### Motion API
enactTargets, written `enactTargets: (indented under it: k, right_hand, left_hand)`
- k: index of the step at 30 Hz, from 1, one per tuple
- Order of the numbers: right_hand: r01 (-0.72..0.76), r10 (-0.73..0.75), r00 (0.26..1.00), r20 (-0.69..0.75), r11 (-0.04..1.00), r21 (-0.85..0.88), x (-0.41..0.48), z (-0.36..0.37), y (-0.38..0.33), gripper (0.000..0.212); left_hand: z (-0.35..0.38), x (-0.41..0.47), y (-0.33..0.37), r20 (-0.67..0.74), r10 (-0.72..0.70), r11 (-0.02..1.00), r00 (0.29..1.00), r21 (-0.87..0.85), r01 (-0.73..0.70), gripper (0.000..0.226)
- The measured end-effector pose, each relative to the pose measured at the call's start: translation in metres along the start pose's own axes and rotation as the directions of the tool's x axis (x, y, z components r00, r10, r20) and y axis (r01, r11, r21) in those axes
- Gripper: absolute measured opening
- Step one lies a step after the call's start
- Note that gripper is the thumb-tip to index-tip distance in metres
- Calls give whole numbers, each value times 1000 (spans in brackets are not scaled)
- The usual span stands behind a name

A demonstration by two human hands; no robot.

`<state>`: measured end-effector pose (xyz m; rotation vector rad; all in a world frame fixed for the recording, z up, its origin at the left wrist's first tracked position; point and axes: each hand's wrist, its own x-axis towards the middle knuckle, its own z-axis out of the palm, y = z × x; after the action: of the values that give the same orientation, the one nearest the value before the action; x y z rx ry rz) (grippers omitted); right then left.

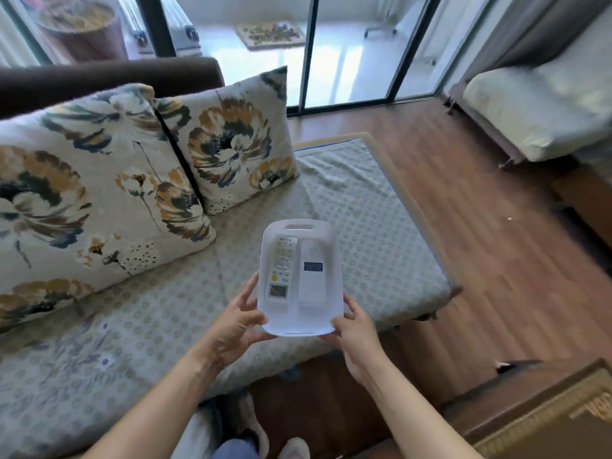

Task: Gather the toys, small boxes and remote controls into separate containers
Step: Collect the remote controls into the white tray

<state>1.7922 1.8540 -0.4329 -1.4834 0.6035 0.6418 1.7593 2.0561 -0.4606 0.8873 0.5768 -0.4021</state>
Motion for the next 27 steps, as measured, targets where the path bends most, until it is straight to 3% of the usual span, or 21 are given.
enactTargets:
  k: [4,11,21,27]
  right_hand:
    - [102,-103,991,-80,995,-17,-45,-48,-16,61]
    - [209,-212,952,-220,977,-38,-81,-79,-49,58]
    - [275,-242,902,-358,961,43,-96,-93,-81,53]
    - [354,-251,820,-515,929,111,-108,-141,-85,51]
  left_hand:
    - [57,-19,-14,104,-16,998,994,-54,22,89]
    - [118,-23,8,221,-51,999,974,19,48,90]
    - [164,-1,51,368,-151,980,918,180,89,92]
    - [231,15,42,469,-218,948,856,310,72,96]
